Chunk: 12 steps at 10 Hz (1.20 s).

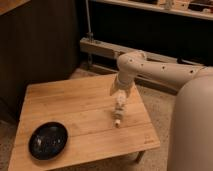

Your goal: Place the bottle in the ceramic bowl

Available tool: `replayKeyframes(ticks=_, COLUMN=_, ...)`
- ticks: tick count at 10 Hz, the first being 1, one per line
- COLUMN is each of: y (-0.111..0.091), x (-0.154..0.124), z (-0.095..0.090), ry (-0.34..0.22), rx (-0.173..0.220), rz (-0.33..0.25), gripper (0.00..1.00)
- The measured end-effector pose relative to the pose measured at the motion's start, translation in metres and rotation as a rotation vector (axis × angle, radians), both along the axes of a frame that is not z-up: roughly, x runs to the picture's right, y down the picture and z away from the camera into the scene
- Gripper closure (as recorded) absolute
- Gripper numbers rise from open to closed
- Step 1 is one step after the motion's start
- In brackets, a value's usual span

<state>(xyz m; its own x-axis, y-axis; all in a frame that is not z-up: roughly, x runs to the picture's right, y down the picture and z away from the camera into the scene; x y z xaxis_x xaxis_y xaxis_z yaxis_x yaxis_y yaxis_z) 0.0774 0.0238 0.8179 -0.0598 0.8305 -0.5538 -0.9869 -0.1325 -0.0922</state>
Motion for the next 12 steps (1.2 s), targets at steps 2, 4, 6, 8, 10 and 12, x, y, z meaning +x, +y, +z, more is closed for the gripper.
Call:
replayKeyframes(ticks=2, y=0.011, x=0.004, z=0.012, ry=0.009, rx=-0.022, rz=-0.003, gripper=0.35)
replayKeyframes(ticks=4, y=0.03, x=0.01, z=0.025, ry=0.018, rx=-0.056, rz=-0.009, gripper=0.35)
replayKeyframes(ticks=6, y=0.04, x=0.008, z=0.033, ry=0.02, rx=-0.073, rz=-0.024, gripper=0.35)
replayKeyframes(ticks=8, y=0.05, x=0.01, z=0.041, ry=0.027, rx=-0.09, rz=-0.029, gripper=0.35)
replayKeyframes(ticks=10, y=0.06, x=0.011, z=0.052, ry=0.031, rx=-0.106, rz=-0.027, gripper=0.35)
replayKeyframes(ticks=12, y=0.067, x=0.009, z=0.064, ry=0.032, rx=-0.117, rz=-0.019, gripper=0.35)
